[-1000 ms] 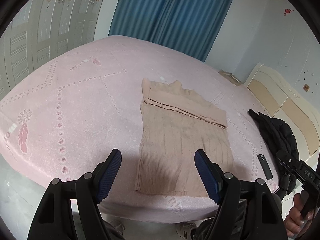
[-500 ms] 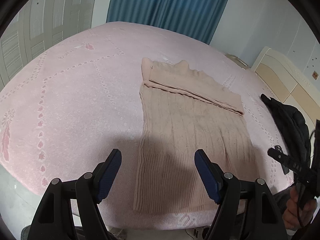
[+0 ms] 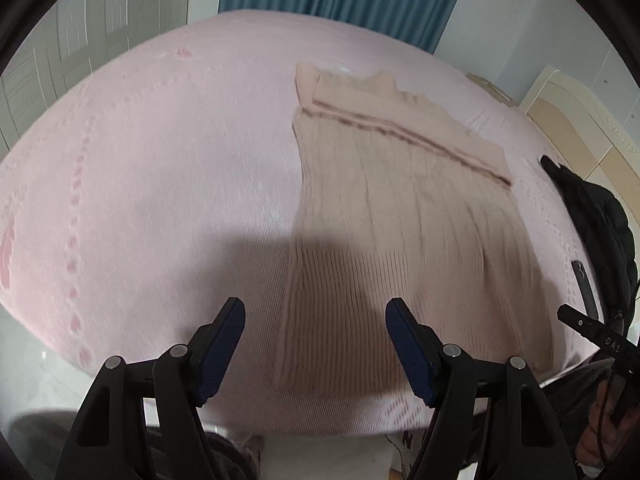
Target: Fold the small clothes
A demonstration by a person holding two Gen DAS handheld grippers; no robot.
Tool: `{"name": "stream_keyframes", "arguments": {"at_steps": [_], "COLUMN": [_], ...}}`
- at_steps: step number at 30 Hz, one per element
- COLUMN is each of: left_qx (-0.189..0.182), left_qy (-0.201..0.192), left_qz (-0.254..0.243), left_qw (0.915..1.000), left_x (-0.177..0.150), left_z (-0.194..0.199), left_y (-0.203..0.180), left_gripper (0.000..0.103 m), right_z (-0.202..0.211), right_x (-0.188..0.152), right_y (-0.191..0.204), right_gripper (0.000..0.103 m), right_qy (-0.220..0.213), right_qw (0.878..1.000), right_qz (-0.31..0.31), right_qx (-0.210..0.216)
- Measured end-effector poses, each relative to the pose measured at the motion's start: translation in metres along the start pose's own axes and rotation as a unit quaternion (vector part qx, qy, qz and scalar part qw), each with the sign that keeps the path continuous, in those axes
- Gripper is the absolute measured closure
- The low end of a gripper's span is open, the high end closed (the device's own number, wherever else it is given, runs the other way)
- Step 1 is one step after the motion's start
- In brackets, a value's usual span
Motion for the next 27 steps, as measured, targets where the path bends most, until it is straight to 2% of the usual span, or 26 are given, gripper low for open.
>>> {"name": "stream_keyframes", "arguments": {"at_steps": [1, 4, 6, 8, 11, 13, 15, 16, 17, 20, 24, 27], "left_qx": [0.004, 0.023, 0.036, 0.036, 0.035, 0.030, 0.012, 0.003, 0.000, -0.008, -0.061, -0.107], "left_qy": [0.006, 0.029, 0.035, 0.034, 0.038, 0.037, 0.037, 0.037, 0.037, 0.012, -0.031, -0.062], "left_qz": [0.000, -0.006, -0.006, -0.006, -0.006, -0.009, -0.017, -0.019, -0.022, -0.025, 0.020, 0.058], "left_qw": [1.0000, 0.9993, 0.9987, 0.9988, 0.9987, 0.9988, 0.9991, 0.9991, 0.9991, 0.9996, 0.9975, 0.9906], "left_x": [-0.004, -0.015, -0.019, -0.018, -0.019, -0.018, -0.017, -0.017, -0.016, -0.011, 0.000, 0.014], "left_z": [-0.003, -0.014, -0.017, -0.017, -0.019, -0.020, -0.020, -0.020, -0.019, -0.007, 0.017, 0.033], "left_y": [-0.001, -0.002, 0.000, 0.000, 0.000, -0.001, -0.004, -0.006, -0.008, -0.010, 0.000, 0.008], "left_gripper": [0.034, 0.046, 0.051, 0.051, 0.051, 0.062, 0.086, 0.092, 0.093, 0.094, 0.094, 0.094], "right_z": [-0.001, -0.007, -0.014, -0.024, -0.026, -0.028, -0.029, -0.029, -0.029, -0.025, -0.005, 0.015], "right_x": [-0.005, -0.018, -0.027, -0.035, -0.038, -0.039, -0.038, -0.040, -0.039, -0.037, -0.023, -0.007], "right_y": [-0.003, -0.001, 0.004, 0.010, 0.019, 0.019, 0.024, 0.028, 0.030, 0.032, 0.028, 0.028], "right_gripper": [0.050, 0.050, 0.050, 0.050, 0.050, 0.053, 0.070, 0.088, 0.094, 0.095, 0.095, 0.095], "right_qy": [0.010, 0.031, 0.045, 0.060, 0.051, 0.051, 0.049, 0.053, 0.058, 0.049, 0.034, 0.012], "right_qw": [1.000, 0.999, 0.999, 0.998, 0.997, 0.997, 0.997, 0.997, 0.997, 0.998, 0.997, 0.992], "right_qz": [-0.009, -0.013, -0.002, 0.016, 0.033, 0.031, 0.036, 0.041, 0.044, 0.041, -0.002, -0.028], "right_qx": [0.011, 0.017, 0.007, -0.017, -0.042, -0.049, -0.046, -0.032, -0.020, -0.014, 0.069, 0.124]}}
Point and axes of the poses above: each gripper's, at about its wrist camera, not at the fingertips, and z roughly against the way its jaws point, y to its left, x to its top, the point moved 4 cm from there along -z, roughly the way its jaws point, and after that the axes turned 9 degrees about -z, right-handed, at the moved point
